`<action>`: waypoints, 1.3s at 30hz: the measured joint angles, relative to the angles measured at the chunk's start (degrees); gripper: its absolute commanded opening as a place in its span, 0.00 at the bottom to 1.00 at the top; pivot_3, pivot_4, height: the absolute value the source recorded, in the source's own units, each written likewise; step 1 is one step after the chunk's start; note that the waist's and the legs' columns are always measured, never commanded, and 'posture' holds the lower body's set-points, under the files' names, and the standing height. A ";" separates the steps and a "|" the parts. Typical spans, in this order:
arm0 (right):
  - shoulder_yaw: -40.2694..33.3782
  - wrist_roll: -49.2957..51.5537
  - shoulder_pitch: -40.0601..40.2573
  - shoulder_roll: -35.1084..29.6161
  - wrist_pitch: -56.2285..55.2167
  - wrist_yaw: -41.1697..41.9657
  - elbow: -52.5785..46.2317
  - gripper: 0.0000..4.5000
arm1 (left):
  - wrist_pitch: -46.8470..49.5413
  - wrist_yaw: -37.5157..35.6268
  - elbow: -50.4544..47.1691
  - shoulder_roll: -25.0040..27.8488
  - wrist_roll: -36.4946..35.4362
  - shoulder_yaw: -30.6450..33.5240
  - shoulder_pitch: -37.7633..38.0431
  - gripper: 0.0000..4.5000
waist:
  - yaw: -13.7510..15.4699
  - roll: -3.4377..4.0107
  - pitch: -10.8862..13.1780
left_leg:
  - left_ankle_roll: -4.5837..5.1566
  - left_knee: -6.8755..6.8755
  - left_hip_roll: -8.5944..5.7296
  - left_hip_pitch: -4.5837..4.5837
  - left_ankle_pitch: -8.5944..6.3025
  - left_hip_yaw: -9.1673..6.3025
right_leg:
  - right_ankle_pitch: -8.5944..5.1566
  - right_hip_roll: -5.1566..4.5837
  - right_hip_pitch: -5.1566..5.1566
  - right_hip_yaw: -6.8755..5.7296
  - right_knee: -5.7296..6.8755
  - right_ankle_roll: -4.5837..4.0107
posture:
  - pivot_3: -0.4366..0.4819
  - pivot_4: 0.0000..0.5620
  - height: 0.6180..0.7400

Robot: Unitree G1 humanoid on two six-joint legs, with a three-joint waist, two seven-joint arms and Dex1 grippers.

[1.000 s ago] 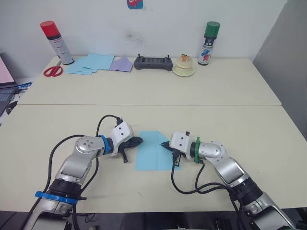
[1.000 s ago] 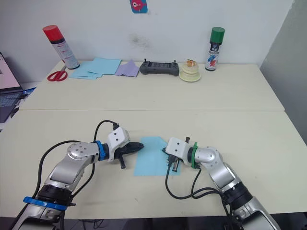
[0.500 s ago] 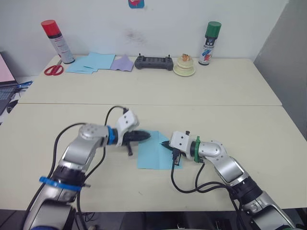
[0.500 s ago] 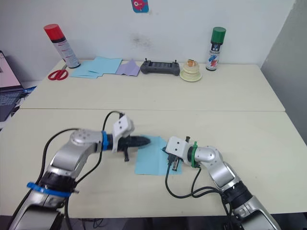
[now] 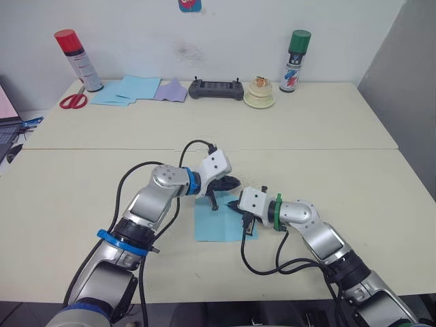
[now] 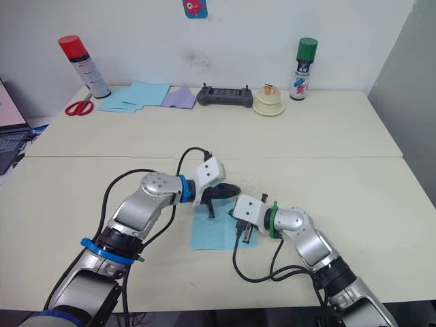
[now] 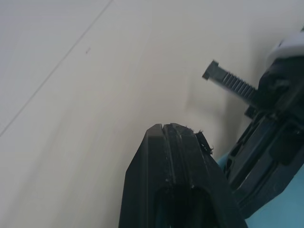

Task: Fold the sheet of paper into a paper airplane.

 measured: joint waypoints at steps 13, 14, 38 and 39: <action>-0.26 -0.22 0.40 -0.18 0.92 -0.04 -0.82 0.00 | -3.92 1.71 2.72 -0.59 1.80 0.06 3.57 0.00 | 0.21 0.00 0.00 | 0.00 0.02 -0.05 -0.02 0.00 0.00 | 0.00 -0.01 0.00 -0.03 -0.01 0.00 | 0.48 0.27 1.00; -0.26 -0.23 0.40 -0.19 0.93 -0.04 -0.81 0.00 | -4.12 1.82 2.96 -0.78 1.90 0.06 3.65 0.00 | 0.21 0.00 0.00 | 0.00 0.02 -0.05 -0.03 0.00 0.00 | 0.00 -0.01 0.00 -0.03 -0.01 0.00 | 0.48 0.27 1.00; -2.78 4.56 1.18 -0.91 10.40 4.25 -4.36 0.51 | -8.86 4.45 6.93 -2.81 3.93 -0.04 5.67 0.00 | 0.35 0.12 -0.66 | 0.00 0.01 -0.12 0.03 0.00 0.00 | 0.00 0.00 0.11 -0.05 -0.05 0.01 | 0.48 0.27 1.00; -3.42 6.71 1.75 -1.57 13.44 5.85 -5.72 0.51 | -8.87 4.41 6.96 -2.90 3.93 -0.04 5.72 0.00 | 0.37 0.14 -0.67 | 0.00 0.01 -0.12 0.03 0.00 0.00 | 0.00 0.00 0.12 -0.04 -0.06 0.01 | 0.48 0.27 1.00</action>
